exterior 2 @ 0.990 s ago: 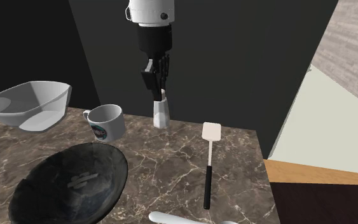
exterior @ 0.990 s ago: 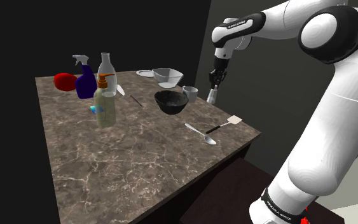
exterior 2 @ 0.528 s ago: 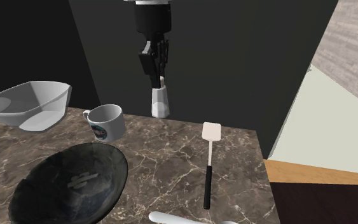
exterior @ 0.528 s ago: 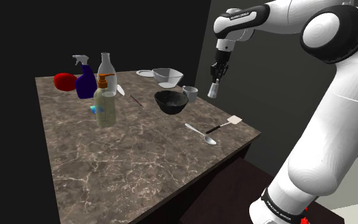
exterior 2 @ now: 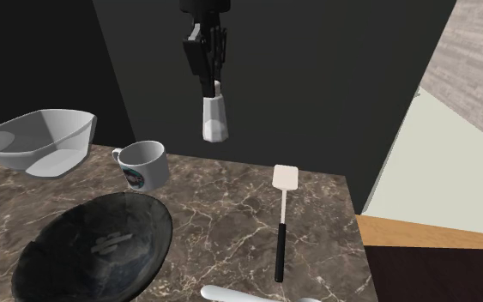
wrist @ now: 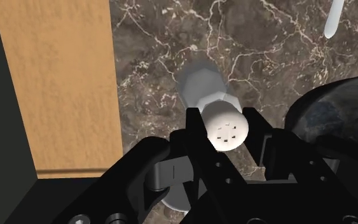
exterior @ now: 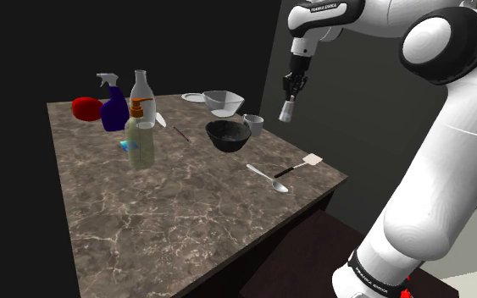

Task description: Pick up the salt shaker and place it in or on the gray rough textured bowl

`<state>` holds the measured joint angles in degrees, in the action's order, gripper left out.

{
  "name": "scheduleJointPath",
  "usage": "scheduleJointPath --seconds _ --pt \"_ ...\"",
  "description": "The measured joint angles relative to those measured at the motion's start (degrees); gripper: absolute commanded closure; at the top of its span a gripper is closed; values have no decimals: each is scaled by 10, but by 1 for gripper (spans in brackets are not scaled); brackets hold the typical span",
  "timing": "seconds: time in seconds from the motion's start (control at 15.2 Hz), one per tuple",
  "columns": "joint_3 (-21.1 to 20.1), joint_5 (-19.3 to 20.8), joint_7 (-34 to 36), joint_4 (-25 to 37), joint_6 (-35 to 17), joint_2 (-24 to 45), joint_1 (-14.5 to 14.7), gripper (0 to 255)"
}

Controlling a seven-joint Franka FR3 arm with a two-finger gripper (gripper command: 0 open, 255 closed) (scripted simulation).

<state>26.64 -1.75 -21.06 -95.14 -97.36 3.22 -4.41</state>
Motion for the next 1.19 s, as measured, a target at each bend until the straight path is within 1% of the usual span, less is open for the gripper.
scheduleJointPath --seconds 0.33,0.73,0.79,0.92,1.19 --pt "-2 -4 4 47 39 9 1 255" --pt "-32 -8 70 84 61 24 36 255" --pt "-36 -14 80 107 71 38 41 255" --pt "-46 -17 103 131 84 50 53 255" --pt "-65 -29 148 200 113 90 75 255"
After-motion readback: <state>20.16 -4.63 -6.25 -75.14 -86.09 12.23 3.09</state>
